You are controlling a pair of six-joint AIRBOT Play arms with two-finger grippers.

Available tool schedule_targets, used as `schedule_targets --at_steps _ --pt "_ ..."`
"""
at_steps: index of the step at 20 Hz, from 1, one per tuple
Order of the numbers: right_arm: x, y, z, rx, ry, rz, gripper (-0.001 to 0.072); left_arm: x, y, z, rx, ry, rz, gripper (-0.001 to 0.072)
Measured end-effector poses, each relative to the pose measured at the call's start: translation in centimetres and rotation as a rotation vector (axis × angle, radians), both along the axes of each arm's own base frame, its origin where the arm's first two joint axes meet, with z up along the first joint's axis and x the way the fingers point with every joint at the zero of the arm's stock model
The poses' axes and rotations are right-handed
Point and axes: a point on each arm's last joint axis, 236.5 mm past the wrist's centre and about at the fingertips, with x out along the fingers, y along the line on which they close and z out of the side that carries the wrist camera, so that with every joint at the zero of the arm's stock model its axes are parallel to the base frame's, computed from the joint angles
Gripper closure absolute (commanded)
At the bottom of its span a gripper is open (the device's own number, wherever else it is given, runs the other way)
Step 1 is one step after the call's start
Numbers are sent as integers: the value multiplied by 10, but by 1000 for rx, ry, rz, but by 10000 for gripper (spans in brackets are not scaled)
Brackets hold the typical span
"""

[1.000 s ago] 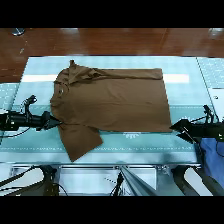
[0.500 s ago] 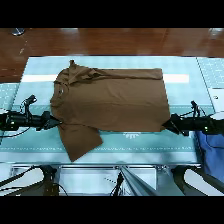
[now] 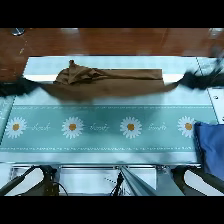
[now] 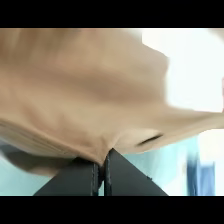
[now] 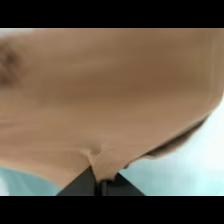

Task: Fold the shirts.

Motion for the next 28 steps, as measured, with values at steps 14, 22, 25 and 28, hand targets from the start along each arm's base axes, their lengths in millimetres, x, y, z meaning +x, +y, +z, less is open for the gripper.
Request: schedule_targets --at_steps 14,22,25,28 --pt "-215 4 334 -433 -797 -187 684 -208 -14 359 711 -845 495 683" --pt "-216 -6 266 -430 -560 -183 684 -188 25 297 762 -636 509 683" --pt "-174 -8 206 -361 -414 -139 684 -130 38 223 743 -426 444 682" --pt "-121 -13 136 -292 -269 -101 684 -65 36 146 659 -264 365 683"
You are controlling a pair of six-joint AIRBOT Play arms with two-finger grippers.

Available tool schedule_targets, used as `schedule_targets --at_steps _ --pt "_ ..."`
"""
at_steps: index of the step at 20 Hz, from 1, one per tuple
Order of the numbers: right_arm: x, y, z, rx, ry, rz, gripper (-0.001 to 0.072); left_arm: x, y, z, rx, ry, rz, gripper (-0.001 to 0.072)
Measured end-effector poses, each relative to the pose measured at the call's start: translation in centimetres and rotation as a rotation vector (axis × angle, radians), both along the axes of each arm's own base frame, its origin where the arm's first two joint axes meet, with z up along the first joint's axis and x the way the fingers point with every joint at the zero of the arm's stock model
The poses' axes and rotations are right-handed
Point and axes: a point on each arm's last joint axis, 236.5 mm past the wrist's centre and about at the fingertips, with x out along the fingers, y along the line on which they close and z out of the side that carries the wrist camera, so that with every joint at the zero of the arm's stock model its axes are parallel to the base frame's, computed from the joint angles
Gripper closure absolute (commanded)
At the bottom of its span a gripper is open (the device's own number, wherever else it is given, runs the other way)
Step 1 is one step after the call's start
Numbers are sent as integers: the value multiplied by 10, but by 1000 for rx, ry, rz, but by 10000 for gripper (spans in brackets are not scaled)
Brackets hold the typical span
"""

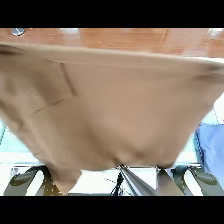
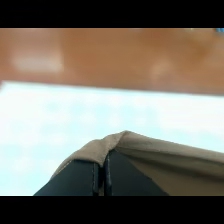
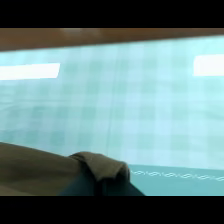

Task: Fold the shirts.

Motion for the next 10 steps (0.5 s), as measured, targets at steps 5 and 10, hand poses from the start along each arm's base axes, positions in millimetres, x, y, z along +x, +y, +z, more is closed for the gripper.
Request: schedule_targets --at_steps 5,10 --pt "103 -12 -106 137 155 10 684 110 -17 -107 -132 140 -41 682" --pt "195 -16 -188 293 228 -10 684 193 -44 -207 -177 267 -68 682"
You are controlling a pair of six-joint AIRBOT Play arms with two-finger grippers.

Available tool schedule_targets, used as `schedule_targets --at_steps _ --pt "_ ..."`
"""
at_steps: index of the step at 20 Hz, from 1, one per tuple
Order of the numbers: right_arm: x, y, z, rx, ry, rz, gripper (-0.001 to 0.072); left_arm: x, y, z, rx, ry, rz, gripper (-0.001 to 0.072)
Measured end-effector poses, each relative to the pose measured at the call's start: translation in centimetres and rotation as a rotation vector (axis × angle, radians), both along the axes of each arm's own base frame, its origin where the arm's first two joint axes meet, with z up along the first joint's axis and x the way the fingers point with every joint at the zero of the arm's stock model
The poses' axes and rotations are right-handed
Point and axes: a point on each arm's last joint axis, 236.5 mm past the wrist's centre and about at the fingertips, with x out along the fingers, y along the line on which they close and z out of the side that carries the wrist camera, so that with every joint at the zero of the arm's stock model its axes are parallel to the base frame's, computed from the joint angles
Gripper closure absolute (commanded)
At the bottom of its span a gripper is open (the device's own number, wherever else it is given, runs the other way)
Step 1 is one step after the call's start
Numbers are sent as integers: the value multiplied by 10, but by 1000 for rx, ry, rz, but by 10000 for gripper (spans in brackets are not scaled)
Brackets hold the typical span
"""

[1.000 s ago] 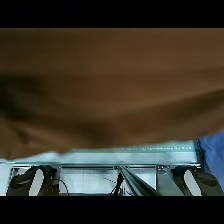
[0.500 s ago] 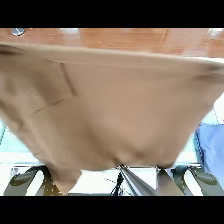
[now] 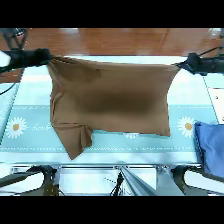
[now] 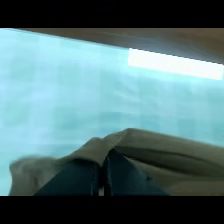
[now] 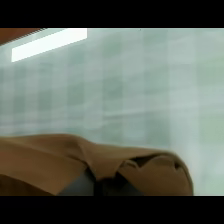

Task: Fold the shirts.

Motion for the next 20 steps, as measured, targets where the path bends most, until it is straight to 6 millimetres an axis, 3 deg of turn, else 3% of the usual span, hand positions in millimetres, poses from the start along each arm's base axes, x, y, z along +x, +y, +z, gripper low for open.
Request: schedule_targets --at_steps 5,9,11,14,20 --pt "60 0 -46 74 40 -29 684 40 -17 -62 -92 91 7 682" --pt "74 1 -68 104 82 -40 683 43 -12 -90 -127 165 17 682" --pt "70 -1 -73 109 109 -24 683 38 -4 -96 -143 212 17 682" --pt "47 5 -80 112 182 72 683 21 9 -100 -151 303 -22 682" --pt "-14 2 -131 26 416 180 682 -39 8 -139 -159 544 -168 682"
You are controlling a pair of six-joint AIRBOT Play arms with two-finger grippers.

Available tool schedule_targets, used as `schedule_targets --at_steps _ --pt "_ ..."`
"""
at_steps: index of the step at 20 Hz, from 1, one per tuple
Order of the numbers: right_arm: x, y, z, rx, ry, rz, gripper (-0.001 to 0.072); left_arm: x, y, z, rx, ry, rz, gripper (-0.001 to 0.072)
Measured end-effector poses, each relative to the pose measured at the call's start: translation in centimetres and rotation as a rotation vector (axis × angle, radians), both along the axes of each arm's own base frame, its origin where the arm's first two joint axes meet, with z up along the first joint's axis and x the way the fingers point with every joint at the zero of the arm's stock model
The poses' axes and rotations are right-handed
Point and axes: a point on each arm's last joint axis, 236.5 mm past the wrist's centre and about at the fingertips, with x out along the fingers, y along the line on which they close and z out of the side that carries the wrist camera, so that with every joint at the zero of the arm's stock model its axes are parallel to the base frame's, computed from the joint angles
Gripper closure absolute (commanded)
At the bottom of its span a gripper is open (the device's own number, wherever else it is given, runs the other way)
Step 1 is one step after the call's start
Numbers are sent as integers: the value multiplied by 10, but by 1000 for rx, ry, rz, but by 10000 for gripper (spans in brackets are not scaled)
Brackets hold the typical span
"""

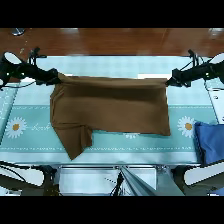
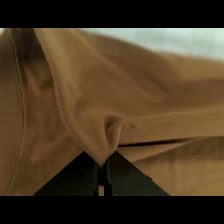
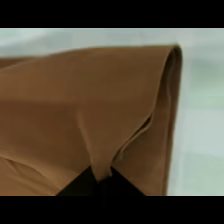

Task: Fold the shirts.

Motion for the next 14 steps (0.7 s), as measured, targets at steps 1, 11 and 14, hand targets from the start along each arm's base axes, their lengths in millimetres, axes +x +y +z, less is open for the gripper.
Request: schedule_targets --at_steps 1,11,14 --pt "-6 0 -8 -5 22 -1 682 -8 -2 -7 -7 31 -14 681" --pt "-40 1 -21 -12 146 -7 83 -76 -10 -24 -47 279 -143 42" --pt "-68 -19 -3 -69 164 -4 83 -106 10 -17 -19 330 -125 41"
